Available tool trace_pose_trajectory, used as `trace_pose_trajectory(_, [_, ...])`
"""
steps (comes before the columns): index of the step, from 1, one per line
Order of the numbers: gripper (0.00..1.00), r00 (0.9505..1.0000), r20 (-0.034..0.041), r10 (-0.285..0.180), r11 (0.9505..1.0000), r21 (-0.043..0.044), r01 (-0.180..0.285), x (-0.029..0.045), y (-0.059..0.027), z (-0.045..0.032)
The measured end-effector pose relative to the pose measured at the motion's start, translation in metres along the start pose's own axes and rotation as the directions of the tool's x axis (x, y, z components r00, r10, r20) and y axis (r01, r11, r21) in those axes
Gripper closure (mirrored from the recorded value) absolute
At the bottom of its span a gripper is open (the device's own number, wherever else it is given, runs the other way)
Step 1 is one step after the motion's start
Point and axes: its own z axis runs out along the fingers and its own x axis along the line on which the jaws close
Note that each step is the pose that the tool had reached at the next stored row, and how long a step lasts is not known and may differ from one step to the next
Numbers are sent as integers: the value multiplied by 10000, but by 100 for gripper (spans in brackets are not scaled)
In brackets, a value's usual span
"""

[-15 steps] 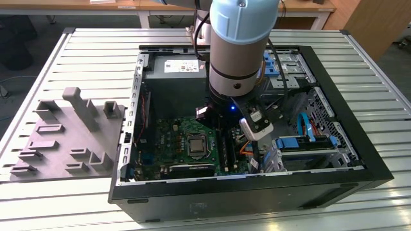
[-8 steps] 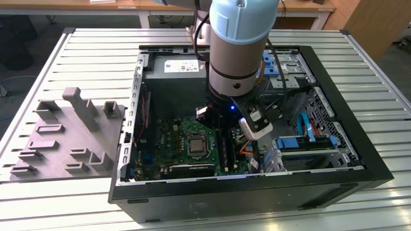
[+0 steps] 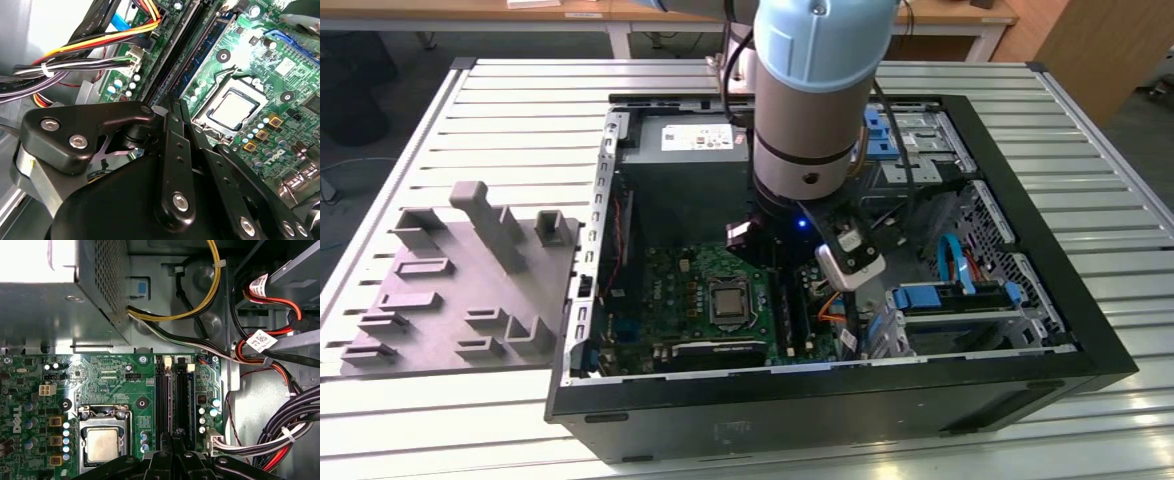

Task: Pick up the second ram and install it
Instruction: 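Insert the second ram into the second slot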

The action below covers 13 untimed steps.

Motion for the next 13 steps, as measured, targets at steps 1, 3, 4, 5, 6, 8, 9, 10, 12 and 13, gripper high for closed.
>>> trace_pose_trajectory(1, [88, 10000, 0, 0, 10000, 5, 0, 2, 2, 3])
trace_pose_trajectory(3, [88, 10000, 3, -1, 10000, 8, 1, 4, 8, 10])
trace_pose_trajectory(4, [88, 10000, 4, -1, 10000, 16, 1, 6, 11, 14])
trace_pose_trajectory(5, [88, 10000, 5, -1, 10000, 22, 1, 9, 13, 18])
trace_pose_trajectory(6, [88, 10000, 8, -1, 10000, 24, 1, 12, 16, 20])
trace_pose_trajectory(8, [88, 10000, 9, -2, 10000, 32, 2, 19, 16, 20])
trace_pose_trajectory(9, [88, 10000, 9, -3, 10000, 33, 3, 20, 16, 20])
trace_pose_trajectory(10, [88, 10000, 10, -4, 10000, 31, 4, 21, 16, 21])
trace_pose_trajectory(12, [88, 10000, 10, -2, 10000, 30, 2, 22, 16, 22])
trace_pose_trajectory(13, [88, 10000, 10, -2, 10000, 30, 2, 22, 16, 21])
